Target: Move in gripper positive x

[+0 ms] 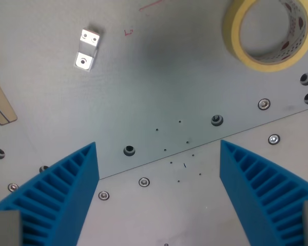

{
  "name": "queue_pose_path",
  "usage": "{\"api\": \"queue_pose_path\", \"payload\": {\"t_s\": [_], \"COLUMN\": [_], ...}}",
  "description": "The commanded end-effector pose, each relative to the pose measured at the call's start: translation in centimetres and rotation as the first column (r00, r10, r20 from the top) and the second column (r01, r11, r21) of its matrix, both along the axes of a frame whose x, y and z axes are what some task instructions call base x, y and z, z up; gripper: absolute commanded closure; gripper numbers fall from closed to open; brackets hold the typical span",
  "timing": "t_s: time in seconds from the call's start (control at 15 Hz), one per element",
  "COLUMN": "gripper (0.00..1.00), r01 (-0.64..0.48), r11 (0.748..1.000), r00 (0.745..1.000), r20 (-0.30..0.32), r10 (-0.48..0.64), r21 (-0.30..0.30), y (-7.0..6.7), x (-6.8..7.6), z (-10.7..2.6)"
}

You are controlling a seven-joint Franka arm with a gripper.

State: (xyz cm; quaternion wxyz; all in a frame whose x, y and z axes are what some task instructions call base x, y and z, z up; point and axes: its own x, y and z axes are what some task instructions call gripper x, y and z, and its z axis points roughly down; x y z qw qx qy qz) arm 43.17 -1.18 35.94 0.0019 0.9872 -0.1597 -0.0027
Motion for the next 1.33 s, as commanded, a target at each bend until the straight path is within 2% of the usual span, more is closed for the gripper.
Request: {"api": "queue_pose_path", "payload": {"t_s": [0.07,1.33], "gripper": [0.00,0.00], "r01": [0.001,0.001], "r11": [1.000,1.000], "r00": [1.000,1.000], "r20": [0.006,0.006], "r10": [-0.001,-0.001], "r21": [0.000,0.000], "y": [-0.2,-3.2], "x": [0.4,9.4], "z": [0.3,0.3]}}
